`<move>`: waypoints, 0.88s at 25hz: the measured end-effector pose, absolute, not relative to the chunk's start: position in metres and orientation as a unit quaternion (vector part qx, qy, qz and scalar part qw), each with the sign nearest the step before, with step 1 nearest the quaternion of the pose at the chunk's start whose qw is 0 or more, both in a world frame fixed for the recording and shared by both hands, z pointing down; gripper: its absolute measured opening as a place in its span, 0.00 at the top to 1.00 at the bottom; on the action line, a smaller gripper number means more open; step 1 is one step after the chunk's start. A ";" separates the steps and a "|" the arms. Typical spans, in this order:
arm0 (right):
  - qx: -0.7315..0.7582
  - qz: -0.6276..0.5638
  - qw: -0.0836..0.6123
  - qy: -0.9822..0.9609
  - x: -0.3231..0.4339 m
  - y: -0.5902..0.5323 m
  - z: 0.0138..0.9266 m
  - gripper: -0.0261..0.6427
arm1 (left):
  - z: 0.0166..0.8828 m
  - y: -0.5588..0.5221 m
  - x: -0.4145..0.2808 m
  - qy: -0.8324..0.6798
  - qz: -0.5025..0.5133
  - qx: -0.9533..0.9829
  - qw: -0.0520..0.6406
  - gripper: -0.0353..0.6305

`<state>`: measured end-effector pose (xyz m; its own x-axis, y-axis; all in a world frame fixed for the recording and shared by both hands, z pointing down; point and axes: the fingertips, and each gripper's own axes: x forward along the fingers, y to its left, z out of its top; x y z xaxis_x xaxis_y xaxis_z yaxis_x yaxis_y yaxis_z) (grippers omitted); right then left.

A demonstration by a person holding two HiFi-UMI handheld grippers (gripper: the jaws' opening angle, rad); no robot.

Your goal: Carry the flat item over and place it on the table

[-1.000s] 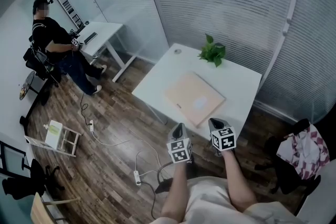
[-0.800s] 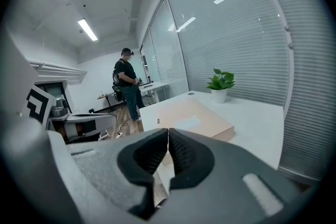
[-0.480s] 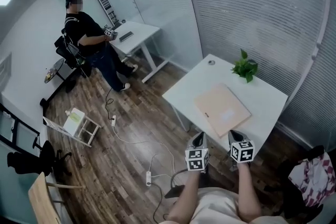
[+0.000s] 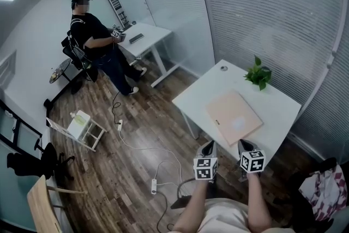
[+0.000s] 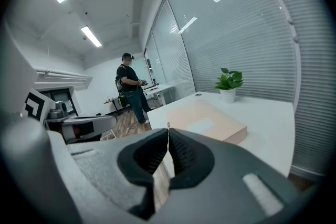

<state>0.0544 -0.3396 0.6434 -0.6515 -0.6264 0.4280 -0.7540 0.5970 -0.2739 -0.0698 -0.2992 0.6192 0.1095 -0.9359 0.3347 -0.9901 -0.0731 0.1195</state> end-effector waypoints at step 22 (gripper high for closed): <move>0.371 0.222 0.146 -0.890 0.051 -0.342 0.642 0.96 | 0.619 -0.306 -0.060 -0.661 0.058 0.729 0.168 0.94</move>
<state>0.0508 -0.3425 0.6417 -0.6824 -0.5946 0.4252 -0.7246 0.6269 -0.2863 -0.0601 -0.3056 0.6190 0.1200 -0.9440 0.3073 -0.9832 -0.0701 0.1687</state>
